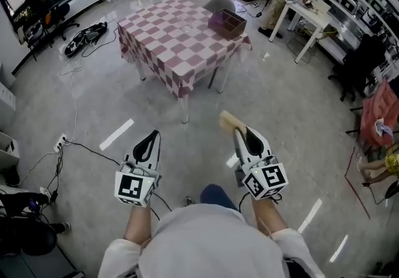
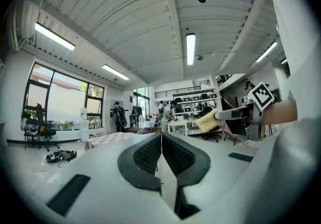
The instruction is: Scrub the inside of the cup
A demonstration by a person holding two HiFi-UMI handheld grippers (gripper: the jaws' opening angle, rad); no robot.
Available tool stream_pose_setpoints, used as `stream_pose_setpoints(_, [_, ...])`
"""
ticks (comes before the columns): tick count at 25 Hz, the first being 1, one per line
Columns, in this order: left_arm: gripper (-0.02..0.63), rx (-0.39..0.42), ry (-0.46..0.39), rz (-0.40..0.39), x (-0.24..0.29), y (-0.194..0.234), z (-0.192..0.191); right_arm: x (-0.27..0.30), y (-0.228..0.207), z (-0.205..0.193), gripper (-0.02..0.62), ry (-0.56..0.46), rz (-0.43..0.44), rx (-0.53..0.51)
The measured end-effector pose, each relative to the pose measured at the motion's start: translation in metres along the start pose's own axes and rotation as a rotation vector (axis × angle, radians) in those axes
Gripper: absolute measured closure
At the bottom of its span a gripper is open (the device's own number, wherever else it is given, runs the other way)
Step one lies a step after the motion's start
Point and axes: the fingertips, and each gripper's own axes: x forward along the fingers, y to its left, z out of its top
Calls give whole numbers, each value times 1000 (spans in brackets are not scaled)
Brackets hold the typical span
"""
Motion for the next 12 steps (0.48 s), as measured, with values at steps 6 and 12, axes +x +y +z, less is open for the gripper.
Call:
stream_pose_setpoints(6, [574,-37,15,-11,15,7,-15,13,-16,-5,508,12,-21,22])
stream_pose_setpoints(12, [574,-32,24,5,51,23,-16,49,-41,-2,508,9,2,29])
